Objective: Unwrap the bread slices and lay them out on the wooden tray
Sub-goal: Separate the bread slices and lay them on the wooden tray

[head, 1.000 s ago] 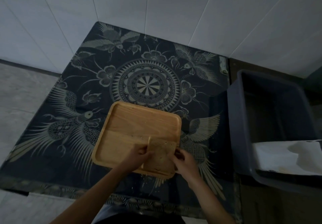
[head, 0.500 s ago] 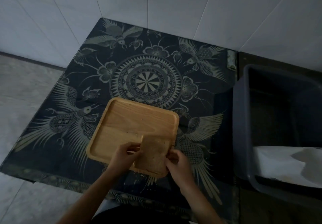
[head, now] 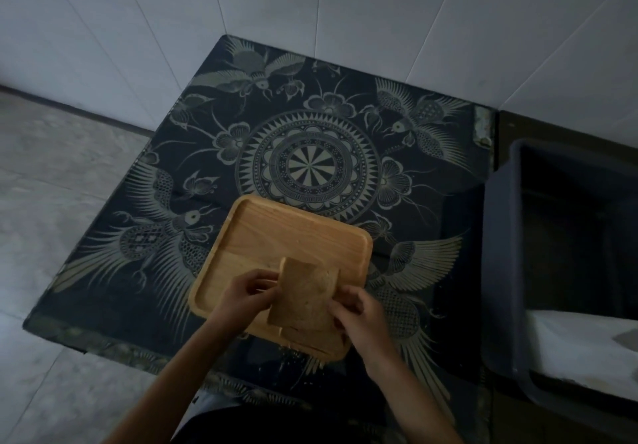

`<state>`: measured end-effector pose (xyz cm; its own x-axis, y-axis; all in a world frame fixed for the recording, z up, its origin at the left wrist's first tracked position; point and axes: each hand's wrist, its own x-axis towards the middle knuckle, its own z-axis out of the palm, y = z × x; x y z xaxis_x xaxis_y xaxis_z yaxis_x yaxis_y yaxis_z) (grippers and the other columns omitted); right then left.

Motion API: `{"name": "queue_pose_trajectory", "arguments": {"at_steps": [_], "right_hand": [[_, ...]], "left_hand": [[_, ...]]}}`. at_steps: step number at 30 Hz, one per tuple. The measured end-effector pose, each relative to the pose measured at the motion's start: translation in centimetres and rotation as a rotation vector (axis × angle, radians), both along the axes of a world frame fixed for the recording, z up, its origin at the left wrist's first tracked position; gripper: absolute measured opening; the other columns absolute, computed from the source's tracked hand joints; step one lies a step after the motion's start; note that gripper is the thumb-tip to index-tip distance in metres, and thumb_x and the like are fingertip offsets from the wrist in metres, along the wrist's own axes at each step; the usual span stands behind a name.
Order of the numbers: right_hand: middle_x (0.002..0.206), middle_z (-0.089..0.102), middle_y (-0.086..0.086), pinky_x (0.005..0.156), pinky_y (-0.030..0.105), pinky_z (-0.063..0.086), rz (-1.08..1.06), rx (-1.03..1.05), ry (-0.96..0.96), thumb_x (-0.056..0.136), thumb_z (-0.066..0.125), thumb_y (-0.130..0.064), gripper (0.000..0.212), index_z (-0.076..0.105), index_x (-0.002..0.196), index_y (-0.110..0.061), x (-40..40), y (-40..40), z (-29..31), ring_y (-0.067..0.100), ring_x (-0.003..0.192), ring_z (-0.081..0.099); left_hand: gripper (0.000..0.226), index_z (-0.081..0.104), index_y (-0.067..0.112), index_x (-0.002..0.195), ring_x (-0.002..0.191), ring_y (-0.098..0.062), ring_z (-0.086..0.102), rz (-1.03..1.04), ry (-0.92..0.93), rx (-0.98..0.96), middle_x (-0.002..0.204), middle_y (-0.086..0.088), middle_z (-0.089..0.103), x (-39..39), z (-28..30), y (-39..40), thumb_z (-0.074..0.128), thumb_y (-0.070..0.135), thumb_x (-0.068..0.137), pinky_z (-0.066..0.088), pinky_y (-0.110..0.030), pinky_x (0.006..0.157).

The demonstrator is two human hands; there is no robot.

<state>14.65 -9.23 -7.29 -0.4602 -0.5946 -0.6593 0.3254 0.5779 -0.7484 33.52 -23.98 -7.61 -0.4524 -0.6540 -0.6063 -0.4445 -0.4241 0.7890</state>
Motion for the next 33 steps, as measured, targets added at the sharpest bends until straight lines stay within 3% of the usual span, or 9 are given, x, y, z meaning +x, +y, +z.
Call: {"name": "queue_pose_trajectory", "arguments": {"at_steps": [4, 11, 15, 17, 21, 25, 29, 33], "right_hand": [[0.104, 0.076, -0.005, 0.059, 0.017, 0.058, -0.042, 0.001, -0.008, 0.090, 0.080, -0.029, 0.019, 0.070, 0.106, -0.031, 2.1, -2.2, 0.4, 0.000, 0.081, 0.074], [0.104, 0.074, -0.006, 0.076, 0.029, 0.062, -0.058, 0.041, 0.004, 0.090, 0.080, -0.031, 0.022, 0.067, 0.108, -0.033, 6.8, -6.0, -0.2, 0.009, 0.093, 0.073], [0.107, 0.073, -0.006, 0.067, 0.021, 0.059, -0.055, 0.072, 0.022, 0.091, 0.079, -0.033, 0.024, 0.065, 0.111, -0.033, 9.0, -7.6, -0.5, 0.008, 0.093, 0.072], [0.109, 0.072, -0.008, 0.066, 0.022, 0.059, -0.041, 0.101, 0.050, 0.092, 0.078, -0.034, 0.030, 0.064, 0.118, -0.028, 10.0, -8.1, -0.7, 0.008, 0.093, 0.071], [0.110, 0.069, -0.008, 0.086, 0.038, 0.062, -0.020, 0.151, 0.092, 0.093, 0.077, -0.032, 0.030, 0.063, 0.119, -0.025, 11.3, -9.2, -1.3, 0.010, 0.097, 0.068], [0.101, 0.067, -0.013, 0.070, 0.023, 0.056, 0.005, 0.194, 0.138, 0.094, 0.075, -0.030, 0.023, 0.060, 0.111, -0.029, 12.1, -10.4, -2.1, 0.001, 0.088, 0.064], [0.100, 0.066, -0.013, 0.065, 0.023, 0.055, 0.033, 0.240, 0.185, 0.097, 0.071, -0.027, 0.019, 0.057, 0.110, -0.030, 12.5, -10.8, -2.8, 0.002, 0.084, 0.064], [0.103, 0.067, -0.008, 0.084, 0.042, 0.064, 0.034, 0.265, 0.182, 0.097, 0.071, -0.028, 0.020, 0.060, 0.114, -0.027, 12.3, -10.6, -3.3, 0.014, 0.091, 0.069]], "left_hand": [[0.016, 0.074, 0.024, 0.103, 0.096, -0.026, 0.075, -0.009, 0.011, 0.014, 0.100, -0.010, 0.076, 1.6, -0.1, -2.5, 0.074, 0.013, 0.091, 0.063, -0.032, 0.079], [0.016, 0.075, 0.024, 0.099, 0.085, -0.014, 0.077, -0.070, 0.004, -0.020, 0.095, -0.007, 0.077, 5.6, -0.1, -6.9, 0.073, 0.010, 0.091, 0.062, -0.022, 0.067], [0.020, 0.076, 0.029, 0.093, 0.077, -0.004, 0.076, -0.120, -0.018, -0.057, 0.085, -0.001, 0.077, 7.3, -0.8, -8.8, 0.074, 0.009, 0.089, 0.058, -0.015, 0.060], [0.018, 0.075, 0.026, 0.097, 0.078, -0.009, 0.075, -0.153, -0.044, -0.065, 0.090, -0.002, 0.076, 8.0, -1.4, -9.5, 0.075, 0.010, 0.089, 0.058, -0.017, 0.063], [0.015, 0.075, 0.018, 0.103, 0.086, -0.023, 0.074, -0.198, -0.098, -0.073, 0.093, -0.008, 0.075, 8.9, -2.7, -10.7, 0.075, 0.012, 0.090, 0.062, -0.036, 0.076], [0.017, 0.074, 0.020, 0.103, 0.091, -0.023, 0.074, -0.196, -0.161, -0.113, 0.096, -0.006, 0.075, 9.1, -3.4, -11.3, 0.077, 0.013, 0.088, 0.063, -0.036, 0.076], [0.021, 0.076, 0.016, 0.107, 0.083, -0.017, 0.074, -0.227, -0.220, -0.180, 0.091, -0.002, 0.076, 8.8, -3.5, -11.4, 0.078, 0.016, 0.086, 0.065, -0.037, 0.075], [0.019, 0.079, 0.017, 0.106, 0.082, -0.018, 0.076, -0.220, -0.249, -0.188, 0.091, -0.003, 0.080, 9.0, -3.4, -11.4, 0.074, 0.021, 0.088, 0.065, -0.043, 0.081]]}}
